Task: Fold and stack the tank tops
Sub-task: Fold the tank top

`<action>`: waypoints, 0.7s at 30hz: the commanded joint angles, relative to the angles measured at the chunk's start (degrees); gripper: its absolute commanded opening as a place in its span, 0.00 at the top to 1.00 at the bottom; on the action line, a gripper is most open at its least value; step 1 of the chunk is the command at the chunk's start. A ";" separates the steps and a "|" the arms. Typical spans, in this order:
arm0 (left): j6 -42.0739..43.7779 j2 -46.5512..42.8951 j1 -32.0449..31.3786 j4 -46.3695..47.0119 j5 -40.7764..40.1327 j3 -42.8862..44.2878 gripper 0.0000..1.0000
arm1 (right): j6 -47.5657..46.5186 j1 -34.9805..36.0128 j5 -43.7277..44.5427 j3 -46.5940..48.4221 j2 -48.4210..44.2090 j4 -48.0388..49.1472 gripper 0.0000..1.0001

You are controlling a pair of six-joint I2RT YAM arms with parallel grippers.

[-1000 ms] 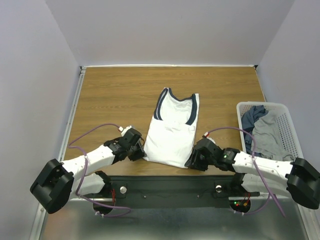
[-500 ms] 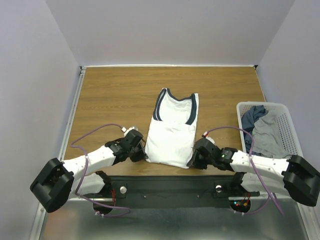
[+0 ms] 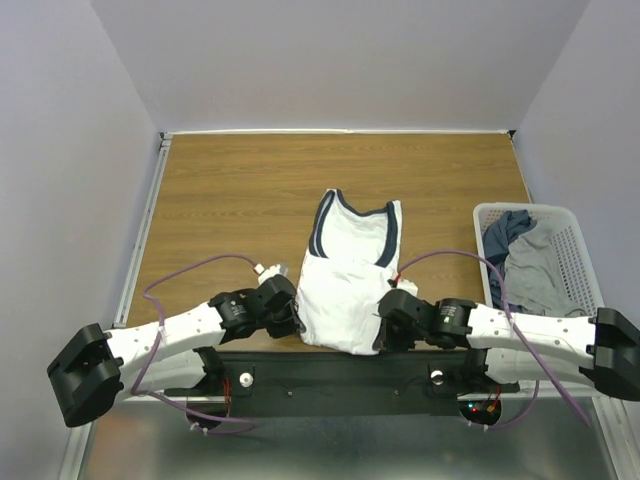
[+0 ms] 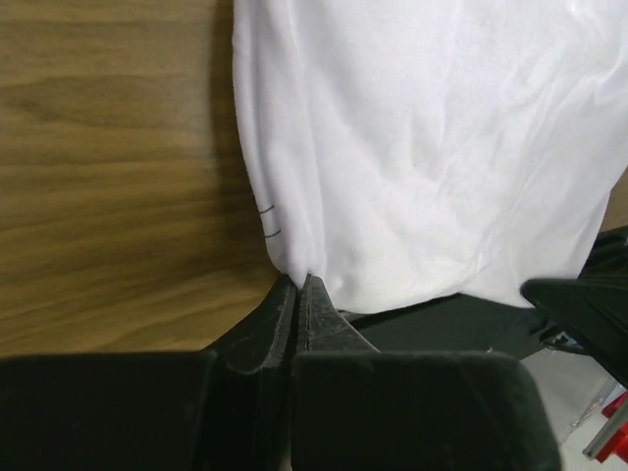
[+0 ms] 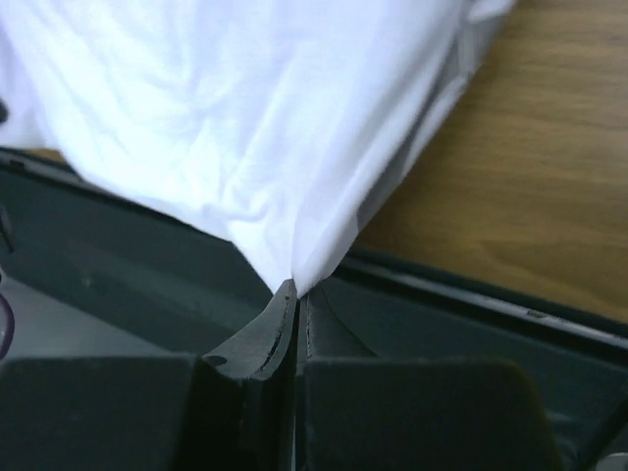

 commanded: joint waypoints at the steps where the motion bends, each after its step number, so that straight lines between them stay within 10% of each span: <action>1: -2.63 -1.86 -3.19 -5.33 -4.04 4.39 1.00 | 2.34 3.80 4.54 5.92 -0.58 -5.21 1.00; 21: 9.76 8.50 6.29 1.07 -9.95 27.34 1.00 | -13.13 -8.84 17.55 25.27 4.34 -9.27 0.99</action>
